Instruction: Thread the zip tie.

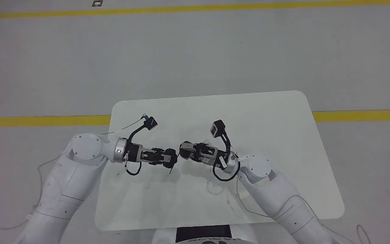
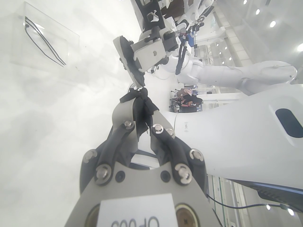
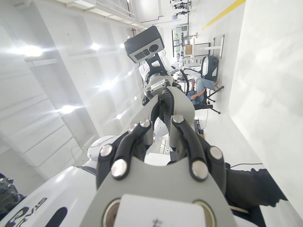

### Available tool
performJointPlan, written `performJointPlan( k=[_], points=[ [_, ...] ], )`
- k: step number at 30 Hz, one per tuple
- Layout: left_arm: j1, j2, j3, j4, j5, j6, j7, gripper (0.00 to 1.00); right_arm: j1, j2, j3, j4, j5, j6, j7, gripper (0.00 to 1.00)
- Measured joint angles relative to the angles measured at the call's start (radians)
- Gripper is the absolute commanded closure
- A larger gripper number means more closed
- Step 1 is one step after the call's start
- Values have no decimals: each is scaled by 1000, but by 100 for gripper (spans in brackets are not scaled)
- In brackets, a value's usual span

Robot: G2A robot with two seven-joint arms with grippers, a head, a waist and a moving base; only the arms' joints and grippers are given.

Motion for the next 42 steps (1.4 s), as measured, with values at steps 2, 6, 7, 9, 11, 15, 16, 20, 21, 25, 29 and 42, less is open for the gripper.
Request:
performJointPlan(
  k=[2,6,7,9,11,15,16,20,21,25,29,42],
  points=[
    [0,0,0,0,0,0,0,100,-1,0,0,-1,-1,1,0,62],
    [0,0,0,0,0,0,0,100,-2,-1,0,-1,2,-2,0,66],
    [0,0,0,0,0,0,0,100,-2,-1,0,-1,3,-2,0,68],
    [0,0,0,0,0,0,0,100,-2,-1,-1,-1,3,-4,1,73],
    [0,0,0,0,0,0,0,100,-2,-2,-1,-1,4,-7,2,79],
    [0,0,0,0,0,0,0,100,-3,-2,0,3,6,-10,2,81],
    [0,0,0,0,0,0,0,100,-3,-2,1,4,6,-11,2,81],
    [0,0,0,0,0,0,0,100,-3,-3,2,8,9,-13,4,82],
    [0,0,0,0,0,0,0,100,-2,-3,2,8,9,-13,4,84],
    [0,0,0,0,0,0,0,100,-2,-3,3,10,11,-13,6,88],
    [0,0,0,0,0,0,0,100,-1,-4,4,14,15,-15,7,94],
    [0,0,0,0,0,0,0,100,5,-7,0,21,21,-17,15,90]
  ],
)
